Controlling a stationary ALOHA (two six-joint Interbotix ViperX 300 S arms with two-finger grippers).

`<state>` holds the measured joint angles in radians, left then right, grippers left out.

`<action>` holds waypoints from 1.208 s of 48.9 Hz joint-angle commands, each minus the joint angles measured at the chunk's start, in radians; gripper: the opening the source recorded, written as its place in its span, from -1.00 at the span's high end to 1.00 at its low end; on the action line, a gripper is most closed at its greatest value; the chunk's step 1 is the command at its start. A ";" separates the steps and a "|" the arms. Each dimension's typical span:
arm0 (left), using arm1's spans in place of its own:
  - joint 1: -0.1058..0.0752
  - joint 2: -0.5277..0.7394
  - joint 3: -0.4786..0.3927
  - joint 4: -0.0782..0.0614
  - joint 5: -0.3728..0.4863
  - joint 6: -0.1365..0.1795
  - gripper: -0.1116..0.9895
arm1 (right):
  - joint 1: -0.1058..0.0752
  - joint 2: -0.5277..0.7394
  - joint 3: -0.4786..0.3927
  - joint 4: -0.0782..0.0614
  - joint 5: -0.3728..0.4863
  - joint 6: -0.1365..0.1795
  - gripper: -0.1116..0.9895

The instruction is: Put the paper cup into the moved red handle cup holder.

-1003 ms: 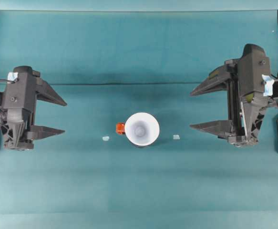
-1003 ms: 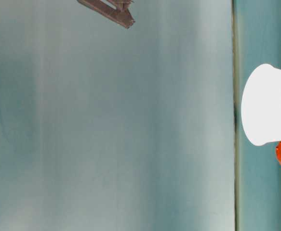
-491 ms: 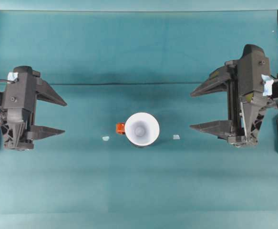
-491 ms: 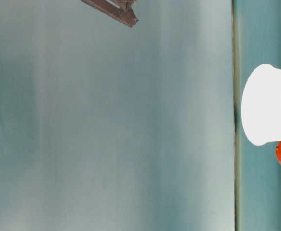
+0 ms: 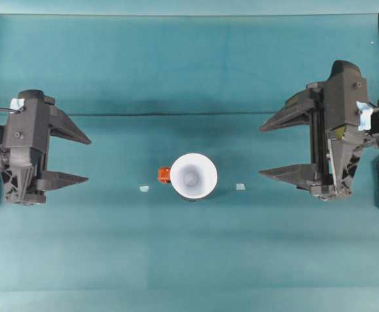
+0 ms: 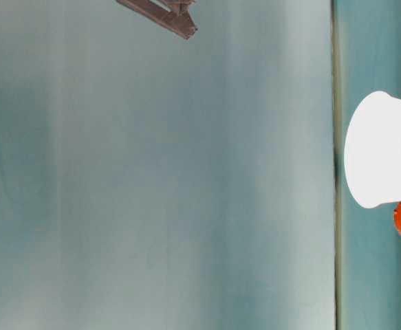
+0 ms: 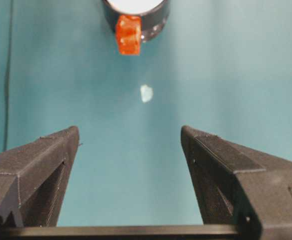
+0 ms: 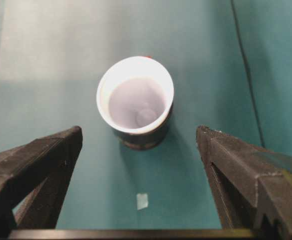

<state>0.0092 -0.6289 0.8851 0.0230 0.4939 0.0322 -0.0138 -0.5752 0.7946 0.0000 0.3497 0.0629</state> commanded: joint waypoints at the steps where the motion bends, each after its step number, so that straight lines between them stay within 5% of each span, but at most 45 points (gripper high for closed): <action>1: -0.002 -0.005 -0.014 0.000 -0.003 -0.002 -0.75 | 0.000 -0.005 -0.009 0.002 -0.008 0.005 -0.86; 59: -0.002 -0.005 -0.014 0.000 -0.003 -0.002 -0.75 | 0.002 -0.003 -0.003 0.002 -0.021 0.005 -0.86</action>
<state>0.0092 -0.6289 0.8836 0.0230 0.4939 0.0307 -0.0153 -0.5737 0.7992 -0.0015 0.3375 0.0629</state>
